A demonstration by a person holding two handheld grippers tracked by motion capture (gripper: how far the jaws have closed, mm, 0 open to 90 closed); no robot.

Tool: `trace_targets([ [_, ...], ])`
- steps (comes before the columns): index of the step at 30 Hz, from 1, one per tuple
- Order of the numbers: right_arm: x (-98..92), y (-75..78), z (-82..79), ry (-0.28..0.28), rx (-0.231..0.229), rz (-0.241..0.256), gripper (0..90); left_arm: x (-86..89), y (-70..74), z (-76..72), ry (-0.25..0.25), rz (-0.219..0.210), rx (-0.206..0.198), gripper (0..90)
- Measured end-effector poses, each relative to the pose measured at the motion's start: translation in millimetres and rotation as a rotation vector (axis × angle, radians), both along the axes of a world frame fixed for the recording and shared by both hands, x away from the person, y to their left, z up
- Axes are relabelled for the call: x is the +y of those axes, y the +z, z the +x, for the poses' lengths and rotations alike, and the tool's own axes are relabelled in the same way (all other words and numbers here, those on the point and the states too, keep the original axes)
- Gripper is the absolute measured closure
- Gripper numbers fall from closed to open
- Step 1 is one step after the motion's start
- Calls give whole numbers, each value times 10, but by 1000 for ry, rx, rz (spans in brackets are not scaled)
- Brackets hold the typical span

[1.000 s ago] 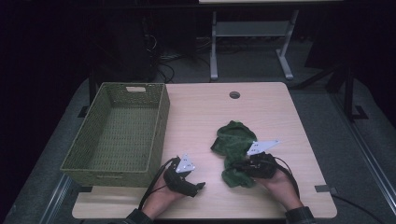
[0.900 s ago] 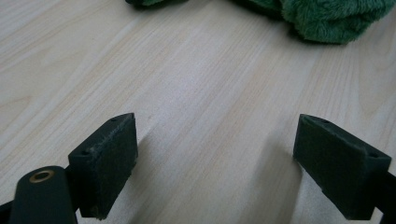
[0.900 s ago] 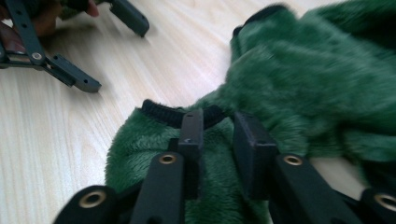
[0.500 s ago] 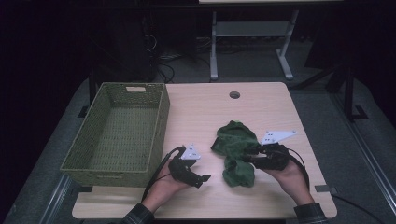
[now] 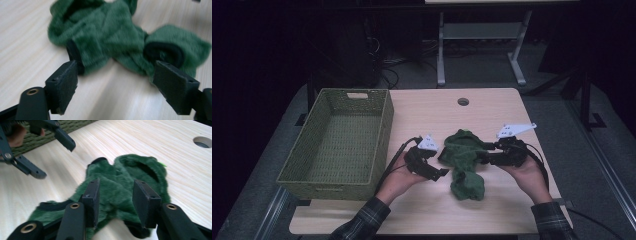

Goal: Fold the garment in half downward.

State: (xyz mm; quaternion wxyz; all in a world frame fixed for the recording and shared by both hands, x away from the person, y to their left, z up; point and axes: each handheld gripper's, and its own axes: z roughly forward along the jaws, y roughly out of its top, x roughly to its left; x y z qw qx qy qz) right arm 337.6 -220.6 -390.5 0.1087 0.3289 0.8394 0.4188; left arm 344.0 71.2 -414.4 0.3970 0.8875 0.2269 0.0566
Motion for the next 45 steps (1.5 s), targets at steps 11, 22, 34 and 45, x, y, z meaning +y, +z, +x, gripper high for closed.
trace_targets([
  [11, -102, -20, 278, -61, 9, -20, 558, -148, 147, 401, 19, 25, -80, 336],
  [22, -173, -288, 629, -116, 78, -28, 567, -324, -41, 898, 67, 63, -54, 384],
  [34, -153, -634, 878, -142, 147, -32, 605, -611, -289, 1104, 52, 139, -41, 486],
  [45, -69, -731, 920, -149, 157, -49, 833, -622, -416, 1170, 53, 203, 3, 774],
])
